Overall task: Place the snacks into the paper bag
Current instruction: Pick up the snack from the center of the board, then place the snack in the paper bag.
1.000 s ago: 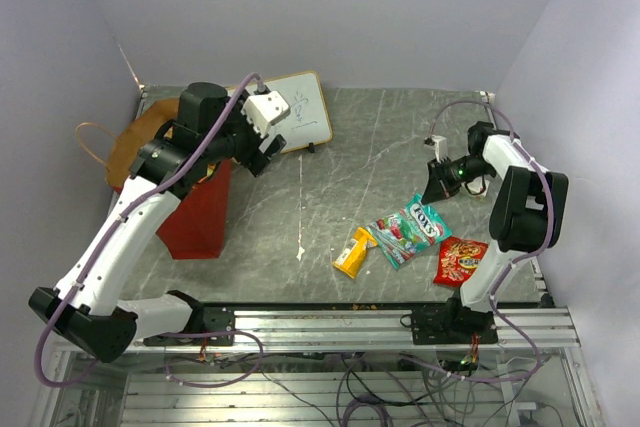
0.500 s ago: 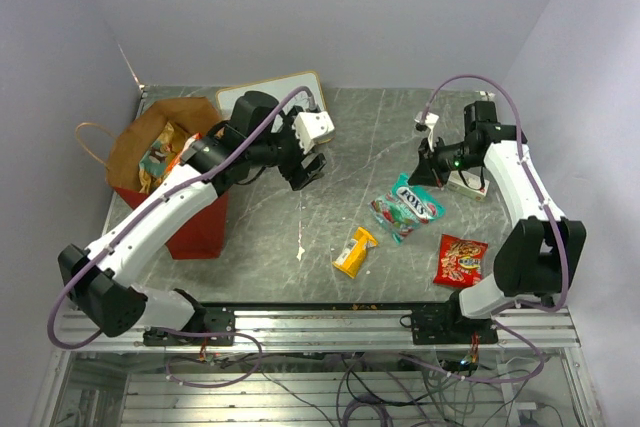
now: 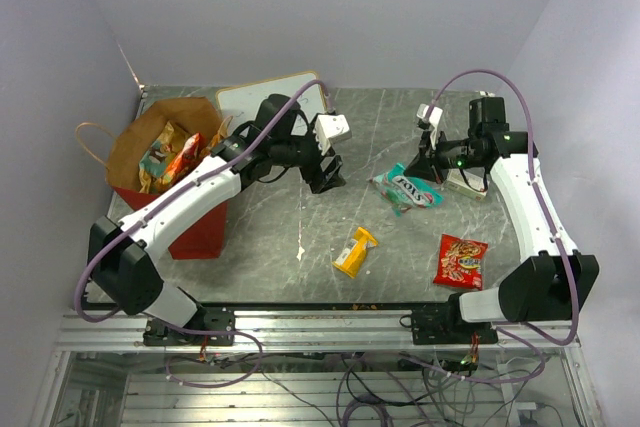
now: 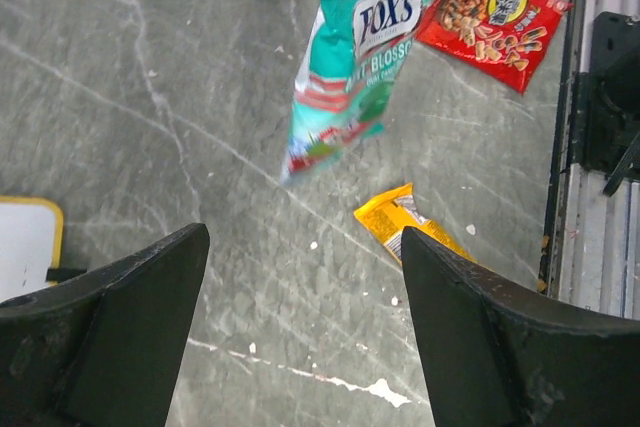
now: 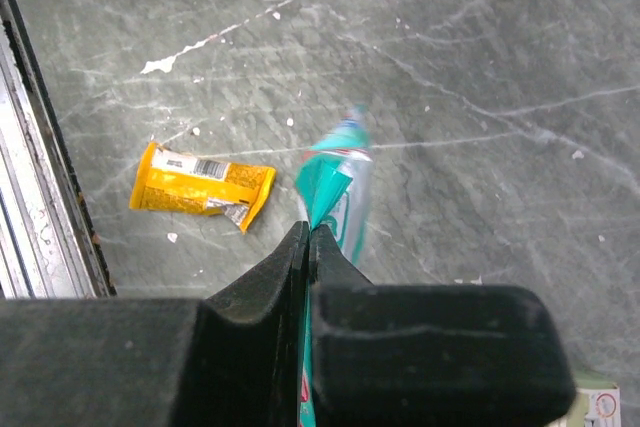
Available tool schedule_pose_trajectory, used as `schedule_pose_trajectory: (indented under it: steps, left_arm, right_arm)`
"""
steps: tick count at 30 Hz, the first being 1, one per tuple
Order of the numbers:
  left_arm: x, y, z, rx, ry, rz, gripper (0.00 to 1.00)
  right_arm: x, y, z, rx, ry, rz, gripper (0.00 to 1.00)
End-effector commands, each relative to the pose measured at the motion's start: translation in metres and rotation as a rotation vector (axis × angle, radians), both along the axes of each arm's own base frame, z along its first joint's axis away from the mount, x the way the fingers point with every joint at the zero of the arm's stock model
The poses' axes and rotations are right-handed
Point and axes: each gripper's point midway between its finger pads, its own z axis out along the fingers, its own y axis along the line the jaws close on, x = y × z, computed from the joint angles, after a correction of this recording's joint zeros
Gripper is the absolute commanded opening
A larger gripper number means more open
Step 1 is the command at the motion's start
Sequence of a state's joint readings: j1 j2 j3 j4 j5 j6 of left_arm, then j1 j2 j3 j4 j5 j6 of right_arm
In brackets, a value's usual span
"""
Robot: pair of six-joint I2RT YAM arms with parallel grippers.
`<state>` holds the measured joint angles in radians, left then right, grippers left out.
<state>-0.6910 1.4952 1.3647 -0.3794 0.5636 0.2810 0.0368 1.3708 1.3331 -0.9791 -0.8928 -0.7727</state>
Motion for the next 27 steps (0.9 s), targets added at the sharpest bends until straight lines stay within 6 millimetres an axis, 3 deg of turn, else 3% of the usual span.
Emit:
schedule_pose_trajectory:
  steps: [1,13,21,27]
  left_arm:
    - [-0.008,-0.023,0.013,-0.084,-0.042,-0.120,0.89]
    - [-0.008,-0.056,-0.007,-0.087,-0.010,-0.233,0.94]
    - [-0.001,-0.066,-0.005,-0.092,-0.049,-0.269,1.00]
    - [-0.021,-0.067,-0.007,-0.100,-0.052,-0.374,0.99]
  right_arm:
    - [-0.001,0.015,0.042,0.067,-0.100,0.037,0.00]
    - [-0.016,0.037,0.087,0.141,-0.155,0.082,0.00]
    - [-0.026,0.041,0.097,0.153,-0.159,0.101,0.00]
    - [-0.033,0.043,0.104,0.174,-0.175,0.115,0.00]
